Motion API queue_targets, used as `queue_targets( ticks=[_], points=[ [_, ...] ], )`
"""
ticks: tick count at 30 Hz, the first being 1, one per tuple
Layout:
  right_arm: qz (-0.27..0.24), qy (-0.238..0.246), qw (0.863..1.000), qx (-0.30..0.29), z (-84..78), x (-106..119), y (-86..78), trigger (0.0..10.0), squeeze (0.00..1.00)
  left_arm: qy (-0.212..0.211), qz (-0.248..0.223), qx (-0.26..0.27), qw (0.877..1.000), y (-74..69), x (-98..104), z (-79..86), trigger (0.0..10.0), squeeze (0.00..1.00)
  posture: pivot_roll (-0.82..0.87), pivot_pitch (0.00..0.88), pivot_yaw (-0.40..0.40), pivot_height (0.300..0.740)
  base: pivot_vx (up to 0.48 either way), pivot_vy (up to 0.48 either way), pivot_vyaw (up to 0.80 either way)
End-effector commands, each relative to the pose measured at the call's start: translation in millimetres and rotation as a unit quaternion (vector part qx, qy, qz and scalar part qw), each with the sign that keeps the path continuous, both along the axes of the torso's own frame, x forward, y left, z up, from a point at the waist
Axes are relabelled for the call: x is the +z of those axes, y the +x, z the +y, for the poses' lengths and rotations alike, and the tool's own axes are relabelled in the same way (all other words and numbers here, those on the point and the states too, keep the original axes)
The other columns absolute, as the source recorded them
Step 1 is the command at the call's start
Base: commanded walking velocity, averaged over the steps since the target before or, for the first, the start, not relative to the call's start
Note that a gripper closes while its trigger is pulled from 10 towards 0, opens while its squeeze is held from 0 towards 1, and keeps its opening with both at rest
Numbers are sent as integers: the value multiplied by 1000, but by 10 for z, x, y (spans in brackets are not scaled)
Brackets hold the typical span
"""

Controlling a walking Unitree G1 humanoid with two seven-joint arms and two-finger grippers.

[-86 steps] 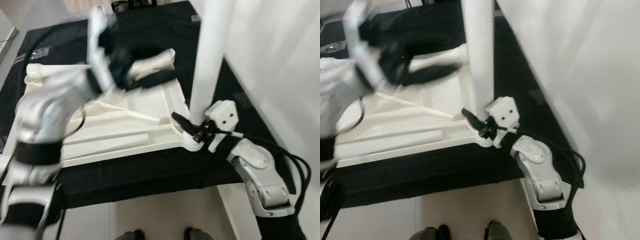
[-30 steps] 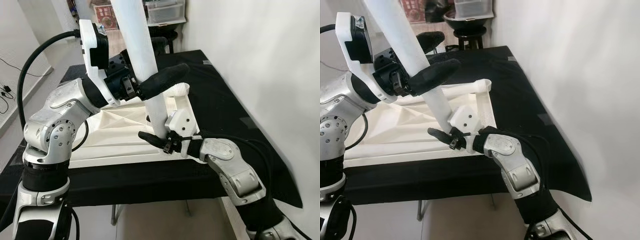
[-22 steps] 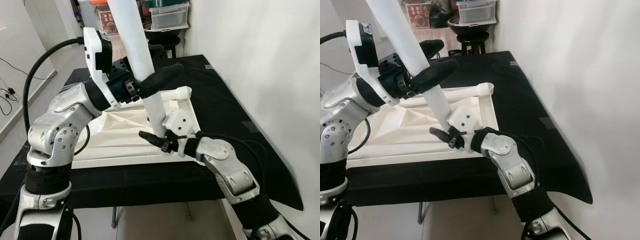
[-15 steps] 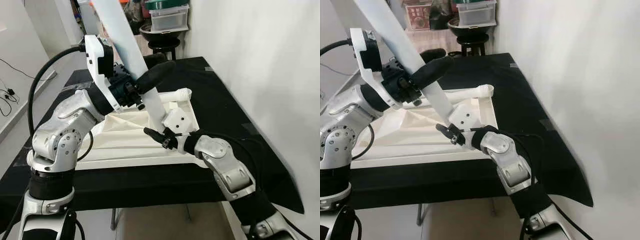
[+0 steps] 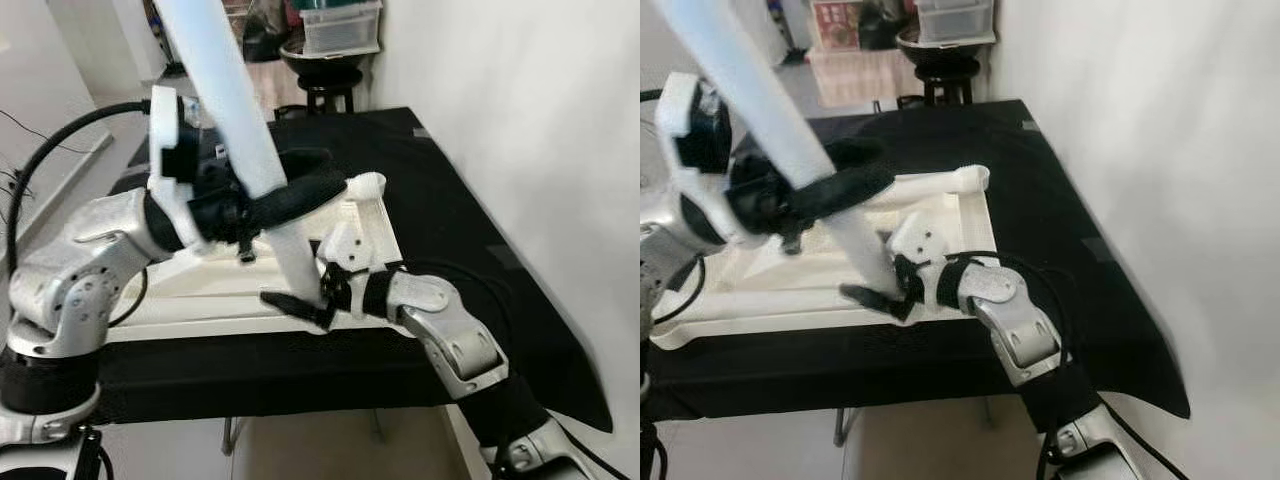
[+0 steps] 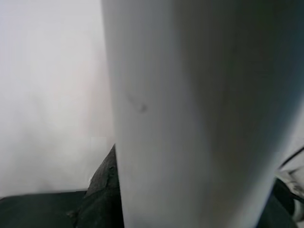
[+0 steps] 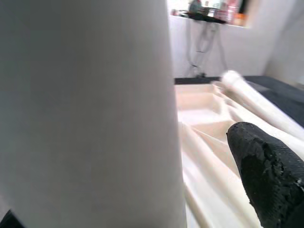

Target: Building children table

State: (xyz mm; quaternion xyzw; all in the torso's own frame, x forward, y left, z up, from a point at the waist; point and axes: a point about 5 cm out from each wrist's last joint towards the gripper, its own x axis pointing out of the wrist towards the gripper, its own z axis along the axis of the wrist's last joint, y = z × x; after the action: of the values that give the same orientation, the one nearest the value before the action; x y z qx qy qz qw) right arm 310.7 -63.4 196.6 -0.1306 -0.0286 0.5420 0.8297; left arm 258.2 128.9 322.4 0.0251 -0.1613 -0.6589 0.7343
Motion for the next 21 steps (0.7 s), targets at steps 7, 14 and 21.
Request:
queue_targets(
  ticks=[7,14,21],
  points=[
    [52,-20,982,181,161,64,-245,10000,0,84,18,-287,954,-356,1,-205,0,0,-96,0,42,740,0,0,0],
    [46,0,987,151,151,64,-177,0,0,58,18,-272,960,-320,-39,-256,0,0,-102,0,43,740,0,0,0],
    [60,2,991,123,61,14,-141,0,0,18,26,-218,975,-255,-58,-226,0,0,-103,0,46,740,0,0,0]
  ],
)
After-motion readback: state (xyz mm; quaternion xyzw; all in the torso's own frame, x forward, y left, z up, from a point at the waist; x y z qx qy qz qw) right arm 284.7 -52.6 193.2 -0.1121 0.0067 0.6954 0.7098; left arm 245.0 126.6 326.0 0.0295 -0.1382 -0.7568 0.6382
